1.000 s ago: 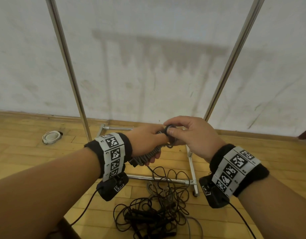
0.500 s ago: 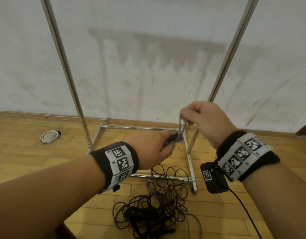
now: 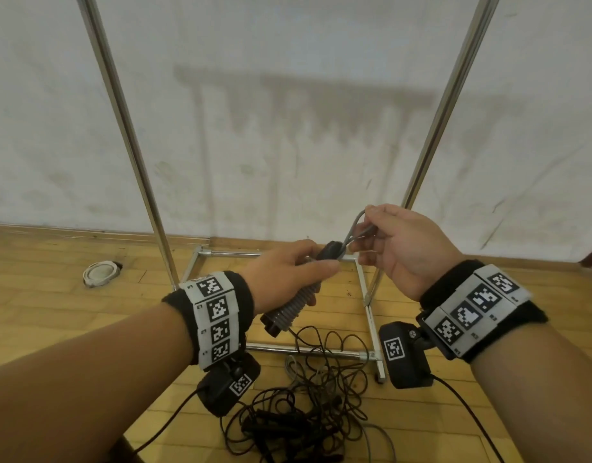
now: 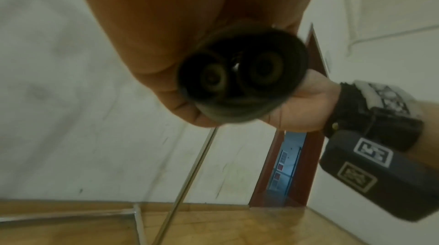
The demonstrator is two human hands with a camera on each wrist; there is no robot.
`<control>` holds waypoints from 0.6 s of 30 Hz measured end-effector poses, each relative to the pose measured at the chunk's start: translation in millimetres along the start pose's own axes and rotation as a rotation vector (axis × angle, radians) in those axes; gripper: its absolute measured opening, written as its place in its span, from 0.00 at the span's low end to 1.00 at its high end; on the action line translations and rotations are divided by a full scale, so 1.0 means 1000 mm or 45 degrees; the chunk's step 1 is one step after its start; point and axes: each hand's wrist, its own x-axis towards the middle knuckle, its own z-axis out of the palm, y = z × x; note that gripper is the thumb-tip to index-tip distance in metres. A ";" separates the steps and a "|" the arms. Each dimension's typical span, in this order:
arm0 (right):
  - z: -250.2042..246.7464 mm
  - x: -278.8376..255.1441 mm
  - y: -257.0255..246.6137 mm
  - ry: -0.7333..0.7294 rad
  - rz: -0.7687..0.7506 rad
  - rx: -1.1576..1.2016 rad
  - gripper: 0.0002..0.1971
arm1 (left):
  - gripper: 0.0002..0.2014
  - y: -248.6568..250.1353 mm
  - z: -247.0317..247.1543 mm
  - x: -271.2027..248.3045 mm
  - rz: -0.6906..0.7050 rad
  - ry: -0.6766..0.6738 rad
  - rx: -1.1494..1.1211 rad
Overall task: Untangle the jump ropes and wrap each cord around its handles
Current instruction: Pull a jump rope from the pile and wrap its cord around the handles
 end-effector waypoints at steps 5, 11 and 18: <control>-0.006 0.000 -0.003 -0.126 -0.037 0.098 0.06 | 0.12 0.002 0.001 0.001 -0.098 -0.038 -0.350; -0.006 0.001 0.001 -0.162 -0.224 -0.381 0.08 | 0.14 0.005 0.002 0.003 -0.086 0.032 -0.155; 0.014 -0.003 0.011 -0.081 -0.375 -0.789 0.04 | 0.16 0.010 0.008 0.007 -0.067 0.062 -0.142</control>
